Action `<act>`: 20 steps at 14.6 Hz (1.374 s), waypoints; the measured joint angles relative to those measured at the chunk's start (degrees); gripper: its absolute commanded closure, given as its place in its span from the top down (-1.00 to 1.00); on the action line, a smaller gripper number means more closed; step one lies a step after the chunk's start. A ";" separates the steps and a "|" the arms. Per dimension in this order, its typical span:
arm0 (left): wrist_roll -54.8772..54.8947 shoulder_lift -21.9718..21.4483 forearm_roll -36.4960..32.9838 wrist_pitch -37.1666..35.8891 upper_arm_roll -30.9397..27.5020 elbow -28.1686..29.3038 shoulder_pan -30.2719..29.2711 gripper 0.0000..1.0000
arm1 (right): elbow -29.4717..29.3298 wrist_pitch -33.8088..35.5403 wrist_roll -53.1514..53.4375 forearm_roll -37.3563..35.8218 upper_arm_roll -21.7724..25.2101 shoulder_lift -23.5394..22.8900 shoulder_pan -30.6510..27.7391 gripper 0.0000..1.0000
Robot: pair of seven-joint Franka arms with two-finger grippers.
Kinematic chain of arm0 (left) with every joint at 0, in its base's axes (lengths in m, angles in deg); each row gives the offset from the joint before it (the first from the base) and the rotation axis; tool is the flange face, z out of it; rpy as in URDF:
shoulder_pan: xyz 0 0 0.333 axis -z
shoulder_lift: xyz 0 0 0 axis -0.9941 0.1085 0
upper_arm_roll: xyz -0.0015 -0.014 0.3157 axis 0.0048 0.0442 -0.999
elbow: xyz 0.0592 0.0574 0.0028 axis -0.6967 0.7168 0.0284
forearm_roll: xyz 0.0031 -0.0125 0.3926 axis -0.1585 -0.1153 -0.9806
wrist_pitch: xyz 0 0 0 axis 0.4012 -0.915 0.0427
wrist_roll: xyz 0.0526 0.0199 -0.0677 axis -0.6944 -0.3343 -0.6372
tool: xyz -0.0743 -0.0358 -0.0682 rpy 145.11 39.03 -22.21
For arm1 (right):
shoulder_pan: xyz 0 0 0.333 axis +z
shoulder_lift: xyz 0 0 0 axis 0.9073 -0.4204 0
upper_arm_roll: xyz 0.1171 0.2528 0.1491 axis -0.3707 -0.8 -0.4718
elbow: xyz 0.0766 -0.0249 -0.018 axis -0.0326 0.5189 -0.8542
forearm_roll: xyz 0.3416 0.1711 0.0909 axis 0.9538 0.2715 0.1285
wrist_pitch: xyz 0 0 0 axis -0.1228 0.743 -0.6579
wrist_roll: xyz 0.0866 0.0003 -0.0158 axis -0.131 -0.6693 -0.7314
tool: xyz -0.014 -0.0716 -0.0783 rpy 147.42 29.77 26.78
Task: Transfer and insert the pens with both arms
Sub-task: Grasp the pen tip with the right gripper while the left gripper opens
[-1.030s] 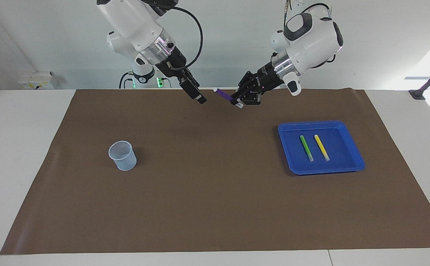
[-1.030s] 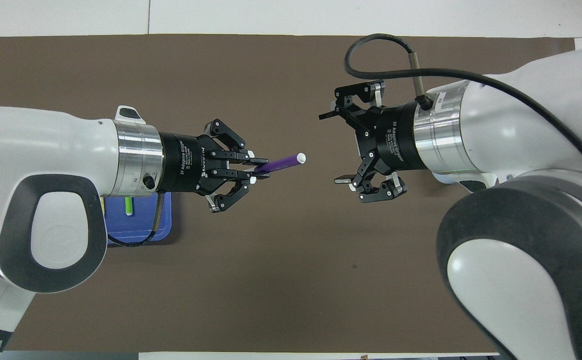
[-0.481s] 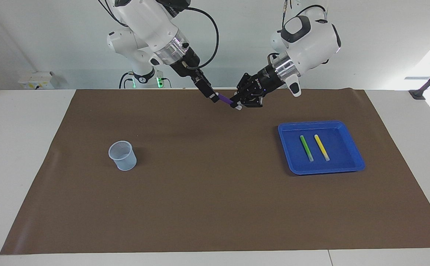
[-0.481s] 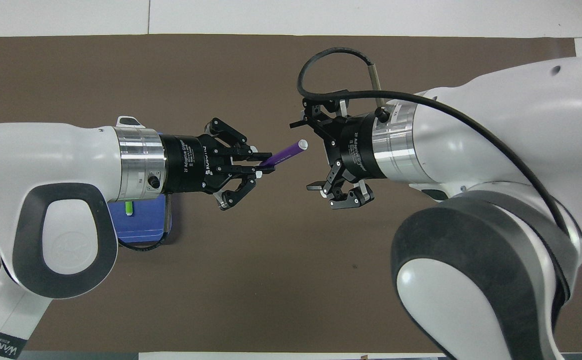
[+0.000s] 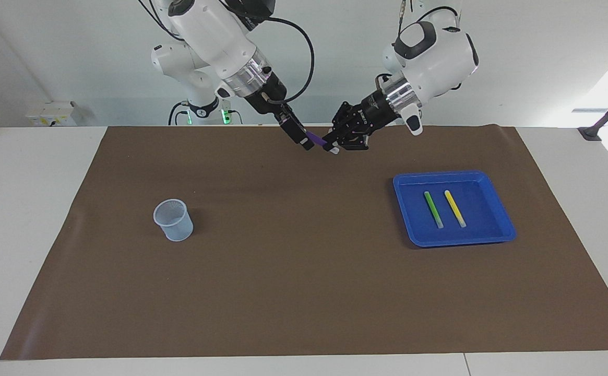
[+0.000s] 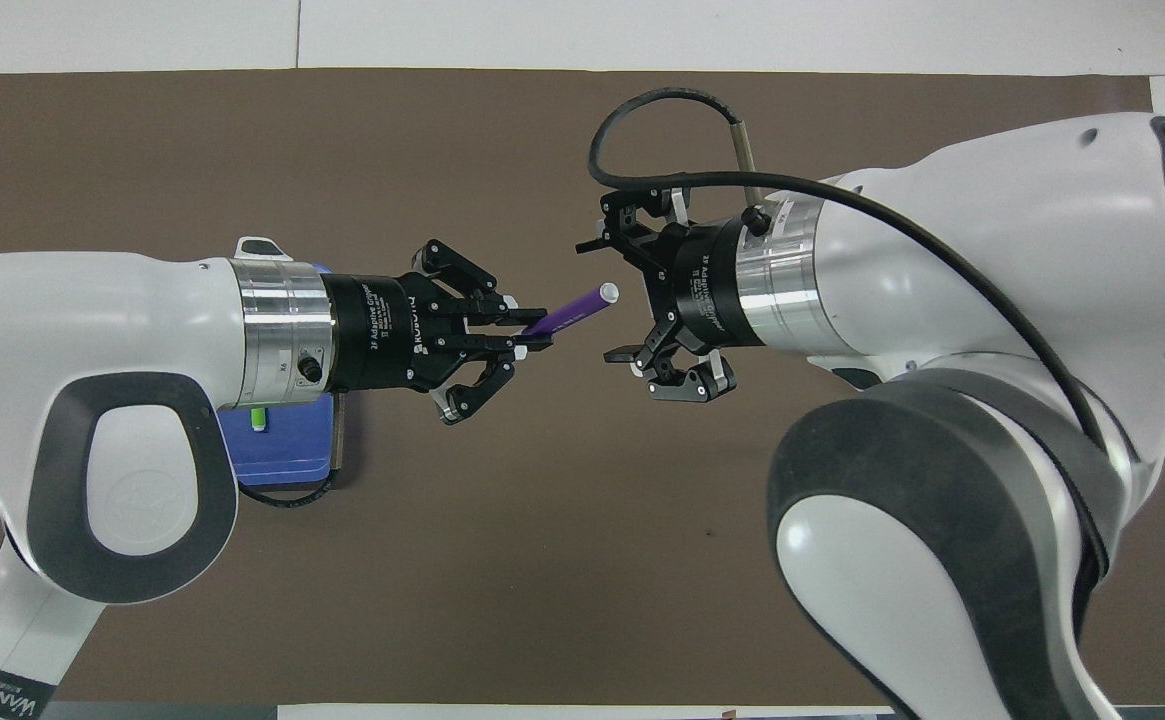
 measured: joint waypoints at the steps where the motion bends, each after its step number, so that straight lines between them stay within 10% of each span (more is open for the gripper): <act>1: 0.03 -0.01 0.01 0.00 0.00 0.00 0.00 -1.00 | -0.25 0.00 0.00 0.00 -0.02 -0.04 0.00 0.46; 7: 0.08 -0.01 0.09 0.04 0.00 0.00 0.00 -1.00 | -1.92 0.00 0.00 0.00 -0.08 -0.43 0.00 0.37; 11: 0.15 -0.03 0.18 0.11 0.00 0.00 0.01 -1.00 | -1.98 0.00 0.00 0.00 -0.08 -0.51 0.00 -1.00; 18: 2.02 -0.05 0.25 1.07 -0.27 0.11 -0.01 -1.00 | -2.10 0.79 0.00 0.00 -0.10 -0.53 0.00 -1.00; 20: 2.24 -0.05 0.27 1.12 -0.26 0.10 -0.01 0.88 | -2.11 0.81 0.00 0.00 -0.09 -0.53 -0.01 -1.00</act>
